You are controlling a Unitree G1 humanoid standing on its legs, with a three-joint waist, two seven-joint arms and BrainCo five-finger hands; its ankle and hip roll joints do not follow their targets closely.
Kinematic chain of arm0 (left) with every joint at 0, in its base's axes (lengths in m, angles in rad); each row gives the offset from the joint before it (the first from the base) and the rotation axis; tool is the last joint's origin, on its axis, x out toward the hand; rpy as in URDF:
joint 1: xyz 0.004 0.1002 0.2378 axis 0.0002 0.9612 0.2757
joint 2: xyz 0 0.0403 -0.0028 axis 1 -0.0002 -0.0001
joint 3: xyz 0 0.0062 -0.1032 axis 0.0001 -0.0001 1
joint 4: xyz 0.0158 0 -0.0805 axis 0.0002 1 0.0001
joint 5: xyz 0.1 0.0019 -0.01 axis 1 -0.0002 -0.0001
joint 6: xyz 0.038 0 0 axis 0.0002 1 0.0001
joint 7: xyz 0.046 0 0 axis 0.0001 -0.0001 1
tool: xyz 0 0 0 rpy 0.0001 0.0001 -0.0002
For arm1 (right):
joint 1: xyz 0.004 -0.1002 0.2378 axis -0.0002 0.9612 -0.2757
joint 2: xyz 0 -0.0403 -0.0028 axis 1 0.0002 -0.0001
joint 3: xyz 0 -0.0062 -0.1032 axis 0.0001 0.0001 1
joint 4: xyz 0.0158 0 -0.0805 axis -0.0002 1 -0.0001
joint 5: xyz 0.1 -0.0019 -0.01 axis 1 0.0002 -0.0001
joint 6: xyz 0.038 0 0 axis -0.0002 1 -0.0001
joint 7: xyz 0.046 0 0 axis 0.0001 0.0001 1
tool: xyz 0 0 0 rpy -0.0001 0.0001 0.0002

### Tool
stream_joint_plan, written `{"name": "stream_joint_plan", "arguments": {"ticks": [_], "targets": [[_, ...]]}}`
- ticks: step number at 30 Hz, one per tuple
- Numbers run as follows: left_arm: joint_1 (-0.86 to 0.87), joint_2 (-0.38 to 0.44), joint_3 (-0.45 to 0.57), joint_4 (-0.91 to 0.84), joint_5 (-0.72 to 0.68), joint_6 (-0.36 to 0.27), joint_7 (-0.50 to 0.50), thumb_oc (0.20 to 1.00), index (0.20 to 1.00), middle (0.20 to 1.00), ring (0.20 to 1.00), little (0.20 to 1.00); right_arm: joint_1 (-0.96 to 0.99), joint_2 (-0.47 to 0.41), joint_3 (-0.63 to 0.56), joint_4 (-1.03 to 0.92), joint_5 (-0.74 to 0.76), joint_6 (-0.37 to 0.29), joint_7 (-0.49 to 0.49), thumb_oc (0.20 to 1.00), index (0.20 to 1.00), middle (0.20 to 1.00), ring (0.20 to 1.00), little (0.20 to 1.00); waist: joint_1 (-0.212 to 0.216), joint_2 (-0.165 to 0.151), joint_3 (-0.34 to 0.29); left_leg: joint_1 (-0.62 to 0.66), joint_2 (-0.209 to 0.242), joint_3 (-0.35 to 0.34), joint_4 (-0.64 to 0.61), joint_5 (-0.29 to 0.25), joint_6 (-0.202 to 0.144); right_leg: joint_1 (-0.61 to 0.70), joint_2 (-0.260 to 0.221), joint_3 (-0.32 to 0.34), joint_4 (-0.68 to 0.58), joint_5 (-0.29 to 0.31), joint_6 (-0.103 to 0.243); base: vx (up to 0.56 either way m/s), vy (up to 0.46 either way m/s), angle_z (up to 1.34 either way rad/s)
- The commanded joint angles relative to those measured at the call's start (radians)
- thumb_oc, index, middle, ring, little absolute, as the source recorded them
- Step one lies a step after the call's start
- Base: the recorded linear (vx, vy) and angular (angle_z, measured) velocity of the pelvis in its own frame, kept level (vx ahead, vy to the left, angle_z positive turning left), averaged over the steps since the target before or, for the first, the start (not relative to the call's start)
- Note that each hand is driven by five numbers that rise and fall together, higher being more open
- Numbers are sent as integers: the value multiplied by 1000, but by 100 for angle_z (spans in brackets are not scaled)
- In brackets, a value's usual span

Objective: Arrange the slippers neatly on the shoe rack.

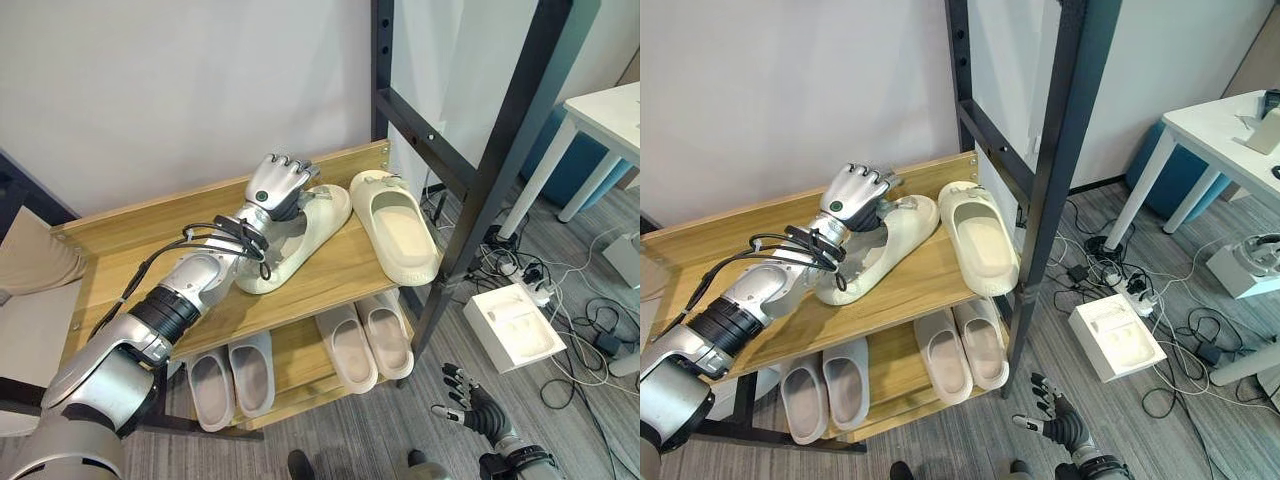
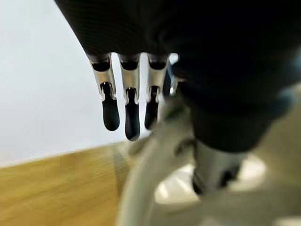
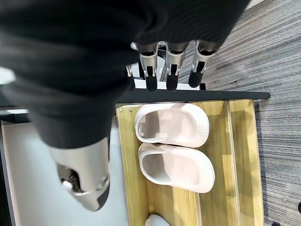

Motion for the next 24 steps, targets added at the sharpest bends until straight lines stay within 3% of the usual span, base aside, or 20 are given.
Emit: {"name": "stream_joint_plan", "arguments": {"ticks": [1,4,8,9,10,12,13,14,15,16,18,19,24], "targets": [[-92,17,120,29,-69,3,-13,1000,1000,1000,1000,1000,-24,8,-25,-82,22,-42,2,1000,1000,1000,1000,1000,36,-17,-2,153,21,-41,-2,-203,-25,-87,18,-68,-7,44,20,-2,-18,22],[-18,0,192,-23,-168,-11,-89,1000,1000,1000,1000,1000,-42,26,-34,-74,10,-17,6,1000,1000,1000,1000,1000,61,-22,-4,146,17,-61,-2,-198,-23,-75,18,-90,-7,40,16,-5,-17,20],[105,-43,308,-98,-456,-76,-103,1000,1000,1000,1000,1000,-55,47,-30,-57,-7,7,4,1000,1000,1000,1000,1000,87,-26,-5,142,13,-83,-2,-192,-21,-66,18,-112,-7,38,11,-4,-10,22],[186,-75,357,-142,-693,-124,-137,1000,1000,1000,1000,1000,-60,55,-29,-53,-11,17,5,1000,1000,1000,1000,1000,96,-25,-6,139,11,-88,-2,-188,-20,-65,17,-117,-7,40,10,5,11,19],[285,-88,378,-218,-1020,-191,-197,1000,1000,1000,1000,1000,-60,61,-35,-60,-12,26,6,1000,1000,1000,1000,1000,110,-24,-5,135,9,-91,-2,-183,-17,-64,16,-126,-7,43,10,6,13,6],[326,-87,385,-250,-1102,-203,-217,1000,1000,1000,1000,1000,-58,60,-38,-65,-8,29,7,1000,1000,1000,1000,1000,114,-25,-4,134,8,-94,-2,-182,-16,-63,15,-128,-7,44,10,0,18,7],[451,-69,392,-343,-1282,-196,-286,1000,1000,1000,1000,1000,-47,52,-45,-69,-4,34,19,1000,1000,1000,1000,1000,123,-27,-2,131,7,-99,-2,-181,-14,-63,13,-133,-7,46,10,-3,21,20],[454,-69,394,-345,-1283,-195,-287,1000,1000,1000,1000,1000,-46,52,-44,-70,-4,34,19,1000,1000,1000,1000,1000,122,-27,-3,131,7,-99,-2,-182,-14,-63,13,-133,-7,46,10,-9,31,24],[540,-34,385,-398,-1446,-163,-351,1000,1000,1000,1000,1000,-31,34,-48,-80,-5,43,35,1000,1000,1000,1000,1000,128,-28,-1,129,6,-100,-2,-180,-12,-64,13,-136,-7,48,11,-5,15,17],[541,-33,386,-399,-1447,-163,-352,1000,1000,1000,1000,1000,-30,34,-47,-81,-5,43,35,1000,1000,1000,1000,1000,127,-28,-2,128,6,-100,-2,-180,-12,-64,13,-136,-7,48,11,-15,24,8],[660,84,350,-500,-1661,-101,-438,1000,1000,1000,1000,1000,-3,-5,-44,-105,7,54,61,1000,1000,1000,1000,1000,132,-28,-2,125,5,-102,-2,-178,-11,-66,12,-138,-7,52,14,-16,28,5],[669,186,266,-552,-1744,-56,-491,1000,1000,1000,1000,1000,4,-45,-15,-106,22,64,98,1000,1000,1000,1000,1000,132,-30,-6,124,3,-102,-2,-178,-12,-70,10,-135,-7,55,20,-14,31,6],[610,184,196,-545,-1762,-53,-488,1000,1000,1000,1000,1000,-14,-49,3,-102,40,65,100,1000,1000,1000,1000,1000,128,-32,-7,120,3,-103,-2,-174,-12,-75,10,-131,-7,57,22,-9,7,-1]]}}
